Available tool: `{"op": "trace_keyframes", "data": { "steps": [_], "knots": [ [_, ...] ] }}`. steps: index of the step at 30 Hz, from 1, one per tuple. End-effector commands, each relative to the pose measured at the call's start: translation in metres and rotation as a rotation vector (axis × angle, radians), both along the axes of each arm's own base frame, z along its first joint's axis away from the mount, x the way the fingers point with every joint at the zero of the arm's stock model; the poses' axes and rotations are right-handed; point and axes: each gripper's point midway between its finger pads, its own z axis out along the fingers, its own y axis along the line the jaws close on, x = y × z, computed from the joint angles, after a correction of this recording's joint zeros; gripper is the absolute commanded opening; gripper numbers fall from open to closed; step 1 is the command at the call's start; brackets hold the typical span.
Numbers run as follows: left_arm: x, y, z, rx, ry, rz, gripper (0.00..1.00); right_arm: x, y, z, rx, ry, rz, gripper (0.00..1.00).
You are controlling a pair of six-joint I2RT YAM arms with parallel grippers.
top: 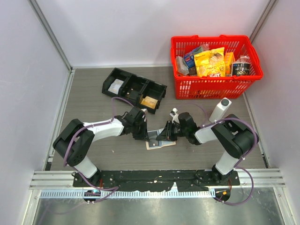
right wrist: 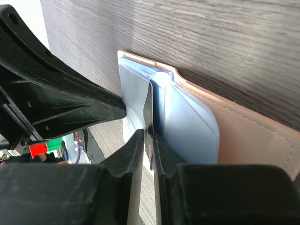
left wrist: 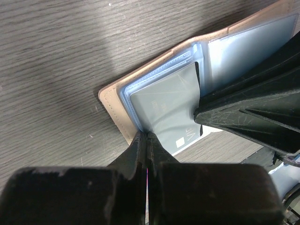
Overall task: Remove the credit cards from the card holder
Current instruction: Remove the credit card from the card holder.
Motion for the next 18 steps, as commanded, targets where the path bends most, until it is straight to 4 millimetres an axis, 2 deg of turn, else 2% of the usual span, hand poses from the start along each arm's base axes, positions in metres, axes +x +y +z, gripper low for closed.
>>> {"op": "trace_keyframes", "data": {
  "steps": [1,6,18],
  "knots": [
    [-0.007,0.008,-0.023,0.053,-0.014,-0.015,0.00,-0.008,0.018,0.022,0.091,-0.061,0.057,0.15],
    [-0.009,0.015,-0.027,0.077,-0.017,-0.004,0.00,-0.007,0.014,0.025,0.097,-0.073,0.052,0.01],
    [-0.010,0.022,-0.033,0.106,-0.011,0.004,0.00,-0.005,-0.008,0.018,0.041,-0.069,0.027,0.01]
  ]
}}
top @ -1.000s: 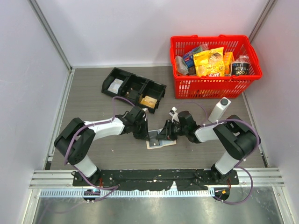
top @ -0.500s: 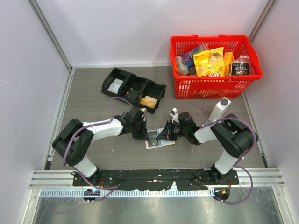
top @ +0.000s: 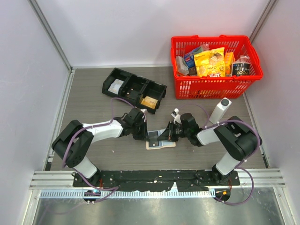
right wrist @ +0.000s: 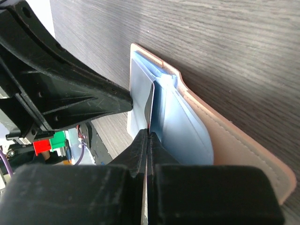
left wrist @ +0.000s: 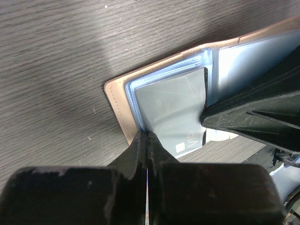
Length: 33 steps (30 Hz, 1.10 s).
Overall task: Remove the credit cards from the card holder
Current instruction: Remove the credit card from the card holder.
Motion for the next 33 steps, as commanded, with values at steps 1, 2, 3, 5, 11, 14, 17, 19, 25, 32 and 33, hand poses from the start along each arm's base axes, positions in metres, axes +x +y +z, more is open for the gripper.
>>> {"op": "trace_keyframes", "data": {
  "steps": [1,2,3,5,11,14,17,19,25,32,33],
  "knots": [
    [-0.011,0.021,-0.032,0.121,0.021,0.001,0.00,-0.001,-0.002,0.017,0.014,-0.072,0.039,0.01],
    [-0.011,0.021,-0.033,0.122,0.020,0.002,0.00,-0.001,-0.005,0.014,-0.002,-0.062,0.031,0.01],
    [-0.011,0.022,-0.034,0.126,0.023,0.004,0.00,-0.001,-0.007,0.013,-0.012,-0.061,0.030,0.01],
    [-0.011,0.023,-0.034,0.128,0.025,0.004,0.00,-0.002,-0.009,0.012,-0.024,-0.057,0.027,0.01],
    [-0.011,0.022,-0.034,0.124,0.029,0.006,0.00,0.001,-0.009,0.011,-0.035,-0.050,0.021,0.06],
    [-0.014,0.020,-0.036,0.110,0.043,0.003,0.00,0.002,-0.006,0.011,-0.025,-0.044,0.019,0.17],
    [-0.016,0.018,-0.038,0.087,0.063,0.005,0.00,0.003,-0.002,0.014,0.004,-0.042,0.022,0.32],
    [-0.017,0.017,-0.039,0.076,0.073,0.010,0.00,0.003,0.000,0.011,0.010,-0.026,0.019,0.38],
    [-0.019,0.018,-0.041,0.062,0.085,0.019,0.00,0.001,0.003,0.007,0.014,-0.013,0.026,0.41],
    [-0.019,0.017,-0.042,0.049,0.097,0.023,0.00,0.001,0.010,0.018,0.094,-0.025,0.031,0.34],
    [-0.019,0.017,-0.042,0.048,0.094,0.024,0.00,0.002,0.012,0.021,0.105,-0.037,0.033,0.33]
  ]
}}
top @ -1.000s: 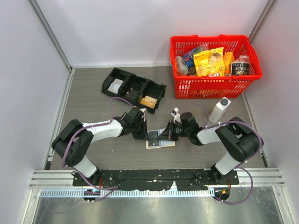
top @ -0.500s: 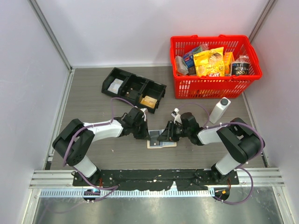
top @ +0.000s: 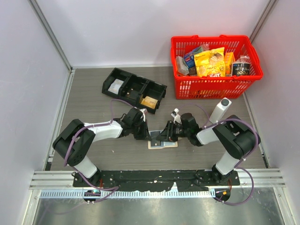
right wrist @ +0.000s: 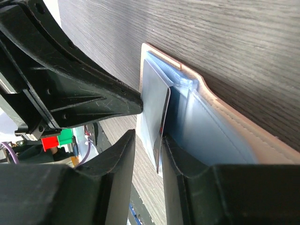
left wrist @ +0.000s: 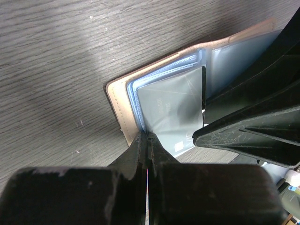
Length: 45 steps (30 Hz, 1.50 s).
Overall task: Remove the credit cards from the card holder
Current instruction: Remove the credit card from the card holder.
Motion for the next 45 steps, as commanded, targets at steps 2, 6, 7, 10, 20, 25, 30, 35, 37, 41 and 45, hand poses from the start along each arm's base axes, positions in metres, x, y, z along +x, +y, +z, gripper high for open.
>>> {"op": "trace_keyframes", "data": {
  "steps": [2,6,7,10,20,25,30,35,37,41,45],
  "knots": [
    [-0.021,0.027,-0.041,0.138,0.081,0.014,0.00,0.003,0.011,0.018,0.090,-0.051,0.016,0.32],
    [-0.020,0.027,-0.039,0.136,0.076,0.017,0.00,0.002,0.011,0.019,0.100,-0.052,0.013,0.31],
    [-0.020,0.027,-0.039,0.136,0.074,0.018,0.00,0.001,0.011,0.020,0.103,-0.053,0.014,0.30],
    [-0.019,0.029,-0.039,0.144,0.071,0.026,0.00,0.001,0.009,0.021,0.103,-0.059,0.009,0.25],
    [-0.018,0.033,-0.040,0.147,0.073,0.036,0.00,-0.002,0.004,0.028,0.113,-0.085,0.008,0.17],
    [-0.018,0.034,-0.040,0.144,0.074,0.036,0.00,-0.002,0.002,0.033,0.125,-0.100,0.007,0.25],
    [-0.018,0.034,-0.040,0.143,0.075,0.034,0.00,0.000,0.001,0.036,0.131,-0.112,0.003,0.28],
    [-0.018,0.032,-0.039,0.139,0.074,0.030,0.00,0.000,0.001,0.037,0.138,-0.117,0.008,0.20],
    [-0.018,0.033,-0.040,0.140,0.076,0.029,0.00,-0.001,0.002,0.036,0.138,-0.116,0.012,0.15],
    [-0.017,0.033,-0.040,0.139,0.075,0.031,0.00,-0.002,0.001,0.037,0.141,-0.119,0.015,0.10],
    [-0.017,0.033,-0.040,0.139,0.077,0.032,0.00,-0.002,0.001,0.039,0.143,-0.125,0.019,0.03]
  ]
}}
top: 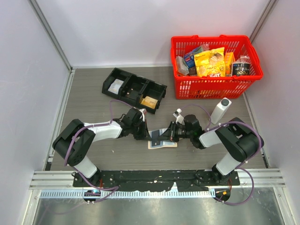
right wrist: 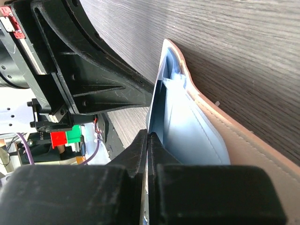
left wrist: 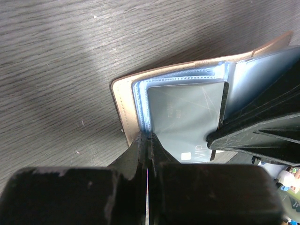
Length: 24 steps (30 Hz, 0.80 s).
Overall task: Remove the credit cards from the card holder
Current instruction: Remove the credit card from the card holder.
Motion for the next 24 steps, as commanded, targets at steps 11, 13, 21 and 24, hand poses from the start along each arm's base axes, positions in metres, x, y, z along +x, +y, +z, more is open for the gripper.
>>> {"op": "trace_keyframes", "data": {
  "steps": [11,13,21,24],
  "knots": [
    [-0.017,0.031,-0.036,0.149,0.061,0.007,0.00,0.000,-0.023,0.001,-0.076,-0.029,0.005,0.01],
    [-0.016,0.029,-0.031,0.135,0.048,0.004,0.00,0.000,-0.024,-0.003,-0.093,-0.017,0.008,0.01],
    [0.000,0.005,0.030,-0.023,-0.080,-0.007,0.05,0.006,-0.017,-0.007,-0.076,0.006,0.011,0.01],
    [0.006,-0.005,0.044,-0.065,-0.101,-0.017,0.05,0.006,-0.016,-0.010,-0.079,0.012,0.012,0.01]
  ]
}}
